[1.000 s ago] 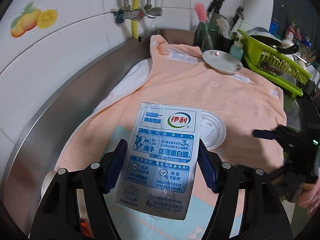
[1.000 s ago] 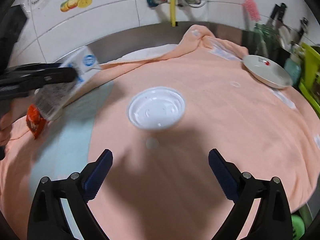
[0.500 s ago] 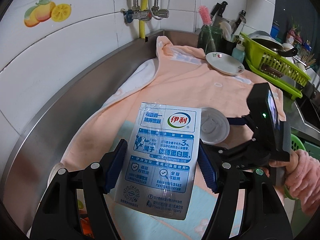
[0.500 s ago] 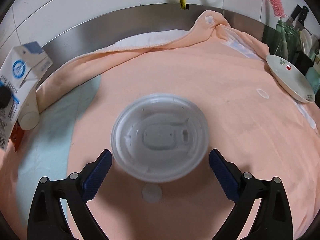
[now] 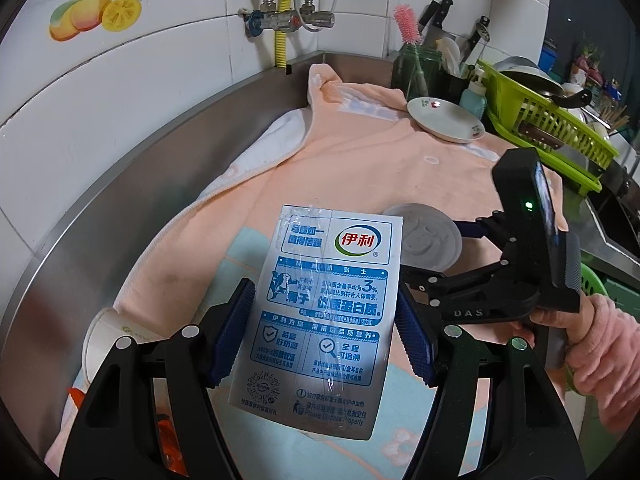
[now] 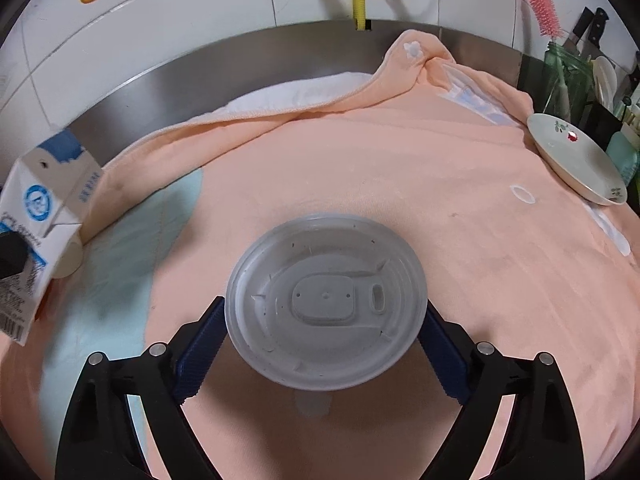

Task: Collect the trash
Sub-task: 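Drop the white lid and milk carton into the green basket with both tools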

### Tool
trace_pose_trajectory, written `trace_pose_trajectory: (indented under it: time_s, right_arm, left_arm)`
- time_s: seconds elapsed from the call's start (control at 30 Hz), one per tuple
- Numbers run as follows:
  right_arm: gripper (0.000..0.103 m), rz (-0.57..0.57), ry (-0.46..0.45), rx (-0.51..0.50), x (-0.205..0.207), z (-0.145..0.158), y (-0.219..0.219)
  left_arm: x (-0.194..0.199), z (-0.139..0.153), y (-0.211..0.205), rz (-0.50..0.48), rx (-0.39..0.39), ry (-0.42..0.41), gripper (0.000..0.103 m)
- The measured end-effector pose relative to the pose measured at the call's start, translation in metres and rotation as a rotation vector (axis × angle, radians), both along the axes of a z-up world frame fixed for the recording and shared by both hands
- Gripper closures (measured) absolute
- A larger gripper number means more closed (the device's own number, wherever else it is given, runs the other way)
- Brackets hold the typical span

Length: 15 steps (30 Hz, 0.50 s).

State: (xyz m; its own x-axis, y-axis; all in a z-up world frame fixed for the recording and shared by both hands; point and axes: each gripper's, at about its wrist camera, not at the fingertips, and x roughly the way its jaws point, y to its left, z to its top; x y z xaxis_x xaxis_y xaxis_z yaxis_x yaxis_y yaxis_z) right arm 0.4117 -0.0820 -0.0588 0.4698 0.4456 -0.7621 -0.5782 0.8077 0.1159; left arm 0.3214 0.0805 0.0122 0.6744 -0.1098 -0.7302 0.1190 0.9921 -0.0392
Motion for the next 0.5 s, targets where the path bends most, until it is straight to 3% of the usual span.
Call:
trace_pose_trajectory:
  time_s: [0.2, 0.5]
  right_arm:
    - [0.015, -0.004, -0.011, 0.02, -0.03, 0.012, -0.022]
    - [0.015, -0.072, -0.023, 0.041, -0.091, 0.024, -0.094]
  left_arm:
    - [-0.012, 0.003, -0.014, -0.021, -0.016, -0.003, 0.036]
    - [-0.042, 0.01, -0.052, -0.078, -0.043, -0.012, 0.036]
